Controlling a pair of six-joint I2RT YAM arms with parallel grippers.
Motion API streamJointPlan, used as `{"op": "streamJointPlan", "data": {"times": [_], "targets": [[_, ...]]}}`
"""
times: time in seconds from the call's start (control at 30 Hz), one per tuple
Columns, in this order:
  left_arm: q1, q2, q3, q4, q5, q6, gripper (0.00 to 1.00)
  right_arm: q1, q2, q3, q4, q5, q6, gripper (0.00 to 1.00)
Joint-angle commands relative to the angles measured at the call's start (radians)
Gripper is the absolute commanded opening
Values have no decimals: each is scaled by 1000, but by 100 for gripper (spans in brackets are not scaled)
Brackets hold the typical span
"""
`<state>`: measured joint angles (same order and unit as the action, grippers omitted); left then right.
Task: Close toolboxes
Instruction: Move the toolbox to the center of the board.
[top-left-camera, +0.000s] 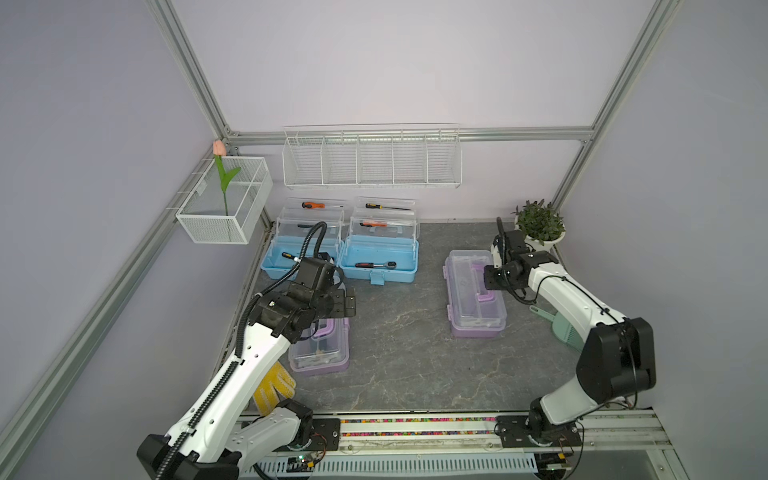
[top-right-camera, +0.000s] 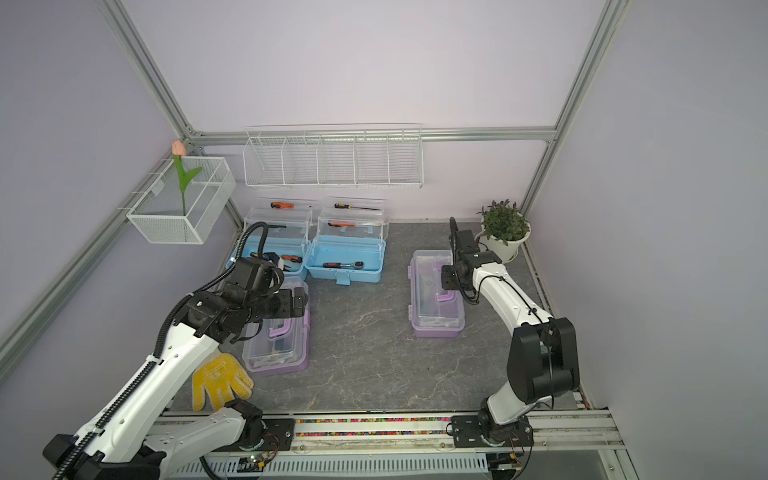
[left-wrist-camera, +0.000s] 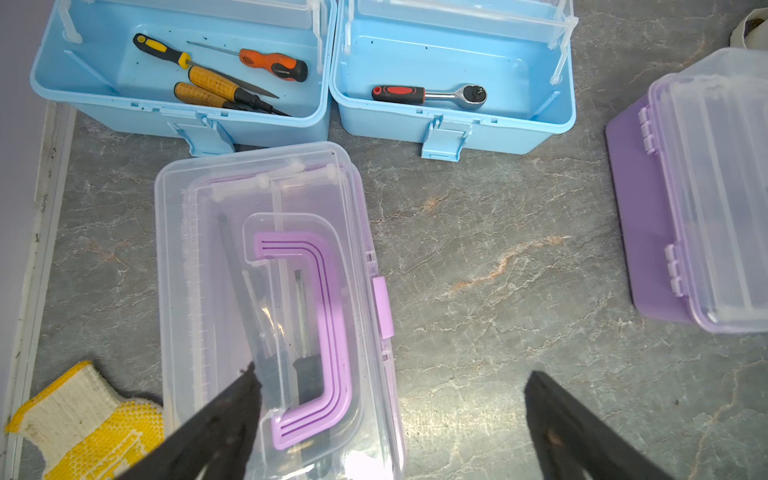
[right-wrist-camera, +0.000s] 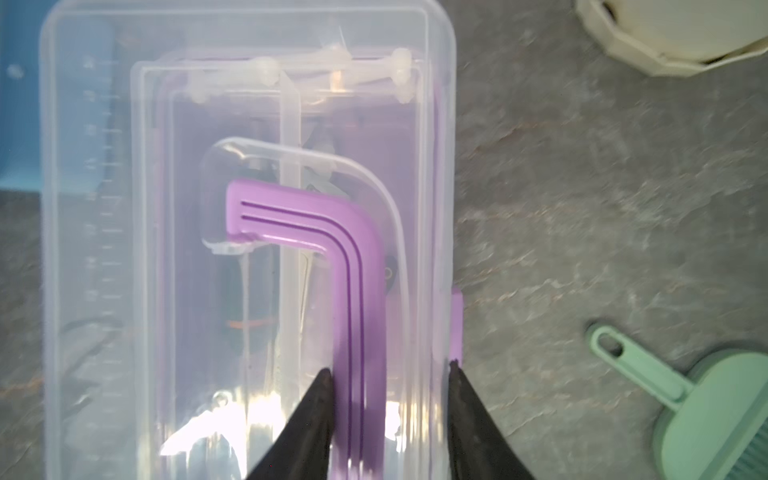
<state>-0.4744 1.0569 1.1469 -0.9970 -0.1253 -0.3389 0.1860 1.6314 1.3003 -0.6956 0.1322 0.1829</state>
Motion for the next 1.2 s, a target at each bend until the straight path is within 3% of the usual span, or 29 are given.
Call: {"op": "streamJointPlan", "data": {"times": [0.0,0.2,0.37,0.57,0.67,0.73,0.8,1.0,1.17], "targets": [[24,-26,-25,-32,25,-25,100,-83,136,93,65,45,-133,32],[41,-53,-37,-75,21,-50,100,-162,356,306,122,12,-237,31],[46,-72,-35,-106,19,-75,100,-187,513,473,146,-44,-235,32],[54,-68,-41,-122,5,-98,100,-193,645,677,60,-19,-197,33],[86,-65,-42,-121,13,-99,100,-192,605,687,42,-85,-192,49],[138,-63,-38,-108,24,-82,100,-186,563,701,-16,-111,-187,77],[196,-47,-29,-106,15,-71,100,-178,500,691,-52,-107,-185,97],[271,18,-31,-97,-48,-75,100,-134,188,454,-39,-98,-145,95],[313,58,-28,-90,-26,-57,100,-76,-48,194,-68,-143,-35,96]]}}
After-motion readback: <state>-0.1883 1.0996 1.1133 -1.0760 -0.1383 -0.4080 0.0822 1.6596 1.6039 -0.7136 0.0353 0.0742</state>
